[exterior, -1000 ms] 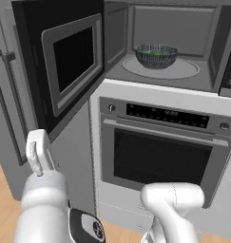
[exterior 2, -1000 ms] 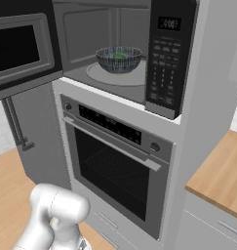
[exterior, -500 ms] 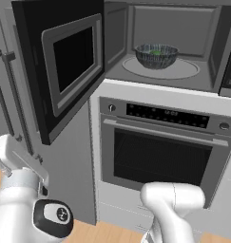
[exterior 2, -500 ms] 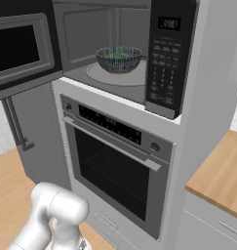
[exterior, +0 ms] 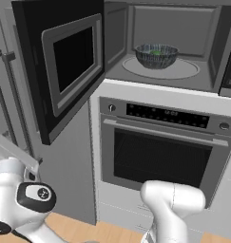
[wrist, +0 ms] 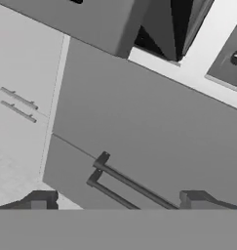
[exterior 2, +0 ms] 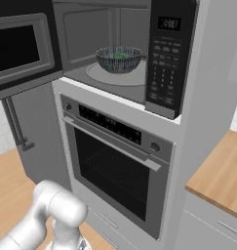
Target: Pick the broccoli from the sink and place it in the bowl. Then pick the bowl and place it in the microwave. Then close the microwave door and press the start button.
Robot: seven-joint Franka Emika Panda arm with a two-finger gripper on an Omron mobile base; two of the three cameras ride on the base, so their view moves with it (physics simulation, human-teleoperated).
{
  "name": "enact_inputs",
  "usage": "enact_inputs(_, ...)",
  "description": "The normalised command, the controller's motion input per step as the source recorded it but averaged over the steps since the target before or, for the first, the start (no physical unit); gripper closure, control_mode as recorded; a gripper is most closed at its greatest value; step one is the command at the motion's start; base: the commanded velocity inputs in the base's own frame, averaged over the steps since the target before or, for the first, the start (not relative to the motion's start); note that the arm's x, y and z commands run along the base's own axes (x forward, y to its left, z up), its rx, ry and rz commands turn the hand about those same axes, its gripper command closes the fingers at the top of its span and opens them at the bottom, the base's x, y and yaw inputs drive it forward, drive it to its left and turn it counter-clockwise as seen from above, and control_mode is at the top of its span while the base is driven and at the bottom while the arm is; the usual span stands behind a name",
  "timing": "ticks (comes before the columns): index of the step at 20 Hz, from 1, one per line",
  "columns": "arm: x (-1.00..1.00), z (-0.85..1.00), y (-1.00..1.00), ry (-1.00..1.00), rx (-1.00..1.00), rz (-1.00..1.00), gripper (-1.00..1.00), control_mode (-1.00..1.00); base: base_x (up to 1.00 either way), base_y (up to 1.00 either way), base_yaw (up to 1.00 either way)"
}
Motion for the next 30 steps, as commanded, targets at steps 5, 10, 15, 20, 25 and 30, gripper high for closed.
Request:
enact_inputs(5, 0.53, -0.16, 0.27, -0.09, 0.14, -0.03, -1.0, -1.0, 0.0, 0.0, 0.0)
enact_inputs(10, 0.25, 0.07, -0.16, -0.35, 0.21, -0.05, -1.0, -1.0, 0.0, 0.0, 0.0)
enact_inputs(15, 0.21, 0.07, -0.44, -0.47, 0.27, -0.01, -1.0, -1.0, 0.0, 0.0, 0.0)
enact_inputs(20, 0.02, 0.22, -0.78, -0.47, 0.39, 0.0, -1.0, -1.0, 0.0, 0.0, 0.0)
enact_inputs(25, -0.13, 0.27, -0.98, -0.26, 0.51, 0.0, -1.0, -1.0, 0.0, 0.0, 0.0)
enact_inputs(30, 0.19, 0.02, -1.0, -0.03, 0.51, -0.05, -1.0, -1.0, 0.0, 0.0, 0.0)
